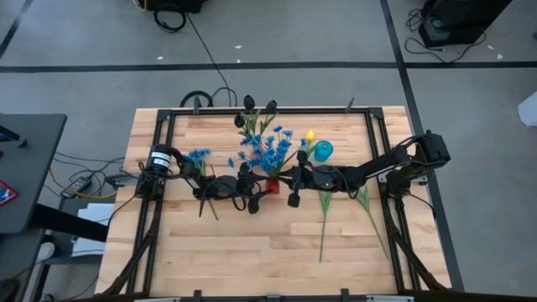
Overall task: Sort flowers into vase by color
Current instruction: Put the blue flowers into the red vase
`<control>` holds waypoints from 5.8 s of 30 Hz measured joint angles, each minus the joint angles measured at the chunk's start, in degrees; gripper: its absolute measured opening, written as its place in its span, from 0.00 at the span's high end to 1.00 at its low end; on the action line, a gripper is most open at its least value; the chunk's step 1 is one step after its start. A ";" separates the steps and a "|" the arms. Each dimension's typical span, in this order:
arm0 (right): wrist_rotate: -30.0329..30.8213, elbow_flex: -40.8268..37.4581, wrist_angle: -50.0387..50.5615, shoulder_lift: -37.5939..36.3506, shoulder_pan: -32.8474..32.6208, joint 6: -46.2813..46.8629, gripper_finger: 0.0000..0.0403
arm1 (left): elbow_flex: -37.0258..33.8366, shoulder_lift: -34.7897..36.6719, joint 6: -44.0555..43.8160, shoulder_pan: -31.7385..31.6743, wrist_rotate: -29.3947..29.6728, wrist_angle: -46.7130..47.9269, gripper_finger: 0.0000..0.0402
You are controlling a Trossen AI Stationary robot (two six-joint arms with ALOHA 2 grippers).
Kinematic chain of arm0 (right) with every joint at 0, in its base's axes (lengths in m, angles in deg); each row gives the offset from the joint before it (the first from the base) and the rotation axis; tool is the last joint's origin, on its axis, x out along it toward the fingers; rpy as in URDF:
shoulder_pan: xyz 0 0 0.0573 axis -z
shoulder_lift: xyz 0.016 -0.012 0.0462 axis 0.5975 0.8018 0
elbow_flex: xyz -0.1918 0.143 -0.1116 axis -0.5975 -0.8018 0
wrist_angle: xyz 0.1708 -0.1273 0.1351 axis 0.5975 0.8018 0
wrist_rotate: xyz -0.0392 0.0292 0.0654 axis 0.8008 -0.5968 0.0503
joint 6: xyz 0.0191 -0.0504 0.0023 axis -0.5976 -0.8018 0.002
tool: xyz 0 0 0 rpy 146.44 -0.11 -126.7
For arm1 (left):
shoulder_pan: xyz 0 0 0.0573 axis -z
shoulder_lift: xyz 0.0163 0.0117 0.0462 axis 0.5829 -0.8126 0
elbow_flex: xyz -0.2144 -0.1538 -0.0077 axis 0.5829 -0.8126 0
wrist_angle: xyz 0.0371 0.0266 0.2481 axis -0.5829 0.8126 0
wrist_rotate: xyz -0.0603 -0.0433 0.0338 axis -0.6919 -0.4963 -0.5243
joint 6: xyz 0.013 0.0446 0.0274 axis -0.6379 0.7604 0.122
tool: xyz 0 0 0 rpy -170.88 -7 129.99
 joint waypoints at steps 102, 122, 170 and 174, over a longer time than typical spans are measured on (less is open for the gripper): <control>3.75 -5.90 25.60 -11.19 -15.17 1.66 0.39 | 11.13 29.84 -97.96 15.50 5.35 125.70 0.50; 3.05 -5.90 24.12 -11.23 -15.14 -0.47 0.39 | 11.13 25.40 -96.20 15.26 5.55 129.22 0.86; 2.25 -5.89 13.05 -16.94 1.48 13.96 0.39 | 18.05 67.06 -3.99 19.02 40.94 101.33 0.94; 1.94 -5.84 16.12 -16.98 1.36 18.08 0.39 | 18.05 67.22 7.56 19.07 35.07 92.06 0.94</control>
